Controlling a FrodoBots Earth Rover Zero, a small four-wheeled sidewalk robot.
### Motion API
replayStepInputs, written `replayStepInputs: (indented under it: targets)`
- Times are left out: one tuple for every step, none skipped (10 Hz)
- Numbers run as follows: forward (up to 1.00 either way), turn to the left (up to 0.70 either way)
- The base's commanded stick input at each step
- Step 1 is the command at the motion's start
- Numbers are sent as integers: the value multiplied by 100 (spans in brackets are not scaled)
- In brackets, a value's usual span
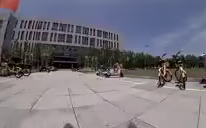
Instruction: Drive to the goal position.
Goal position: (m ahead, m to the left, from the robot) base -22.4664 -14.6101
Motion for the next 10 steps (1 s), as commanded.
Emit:
replayStepInputs:
  targets:
    - [0,-45]
    - [0,-45]
    - [0,-45]
    - [0,-45]
    - [0,-45]
    - [0,-45]
    - [0,-45]
    - [0,-45]
    - [0,-45]
    - [0,-45]
